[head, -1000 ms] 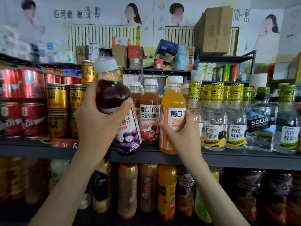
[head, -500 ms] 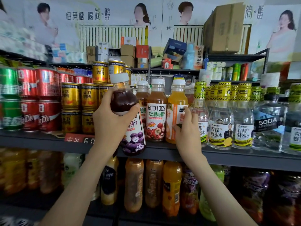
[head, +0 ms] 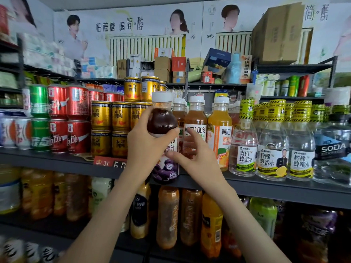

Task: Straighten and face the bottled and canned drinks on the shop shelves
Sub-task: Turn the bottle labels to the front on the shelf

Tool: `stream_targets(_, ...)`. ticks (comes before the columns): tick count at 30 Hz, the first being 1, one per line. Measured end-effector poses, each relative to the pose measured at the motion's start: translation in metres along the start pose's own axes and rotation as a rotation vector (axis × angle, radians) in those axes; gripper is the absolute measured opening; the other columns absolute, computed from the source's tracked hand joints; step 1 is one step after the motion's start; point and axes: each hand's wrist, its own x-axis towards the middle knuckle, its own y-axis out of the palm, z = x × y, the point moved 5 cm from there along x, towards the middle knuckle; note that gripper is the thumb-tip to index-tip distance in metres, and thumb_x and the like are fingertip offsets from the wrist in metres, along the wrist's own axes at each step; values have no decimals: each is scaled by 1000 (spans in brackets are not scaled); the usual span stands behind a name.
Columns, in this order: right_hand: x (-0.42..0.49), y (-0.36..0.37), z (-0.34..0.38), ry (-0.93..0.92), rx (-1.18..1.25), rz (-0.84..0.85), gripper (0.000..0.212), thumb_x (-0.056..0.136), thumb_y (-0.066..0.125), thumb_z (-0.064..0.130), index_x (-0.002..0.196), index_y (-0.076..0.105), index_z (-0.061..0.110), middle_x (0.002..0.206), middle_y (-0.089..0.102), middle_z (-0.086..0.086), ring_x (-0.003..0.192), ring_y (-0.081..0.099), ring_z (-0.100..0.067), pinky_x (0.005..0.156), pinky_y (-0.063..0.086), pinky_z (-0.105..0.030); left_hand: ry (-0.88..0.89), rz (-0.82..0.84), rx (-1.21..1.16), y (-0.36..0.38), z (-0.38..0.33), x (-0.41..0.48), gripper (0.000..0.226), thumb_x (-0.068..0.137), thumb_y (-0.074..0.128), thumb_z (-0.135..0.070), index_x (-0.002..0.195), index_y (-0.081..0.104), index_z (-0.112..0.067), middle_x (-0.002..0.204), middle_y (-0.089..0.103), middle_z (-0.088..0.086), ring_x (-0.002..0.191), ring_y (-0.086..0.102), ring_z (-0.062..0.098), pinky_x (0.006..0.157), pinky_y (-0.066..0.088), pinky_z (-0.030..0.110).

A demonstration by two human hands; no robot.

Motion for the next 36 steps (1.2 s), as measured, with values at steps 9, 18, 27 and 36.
stream_targets(9,-19,-37,5,-13,11,-137,31,73,75,37,91,50,37,81,65,12,70,60,-1,56,44,-10,29,252,-261,39,-26,-11,41,78,74,-35,113,53,-41,112,63,-18,105,58,-3,89,48,21)
stream_targets(18,-43,-93,-22,121,79,-342,20,74,77,31,83,59,33,76,68,16,71,61,10,57,42,-4,-193,353,84,105,38,2,42,84,67,-29,118,43,-23,119,57,-4,102,57,11,81,47,25)
stream_targets(27,-45,-99,-27,140,85,-377,22,74,77,33,89,62,30,78,68,14,70,62,9,57,44,-5,-255,331,202,112,48,0,63,78,73,-40,125,43,-12,120,57,3,108,58,20,75,45,24)
stream_targets(36,-13,-54,-23,111,65,-314,25,75,76,38,90,57,33,82,67,15,73,61,6,59,44,-7,-289,184,273,56,71,13,66,76,76,-36,128,47,-9,125,60,8,111,59,24,76,41,24)
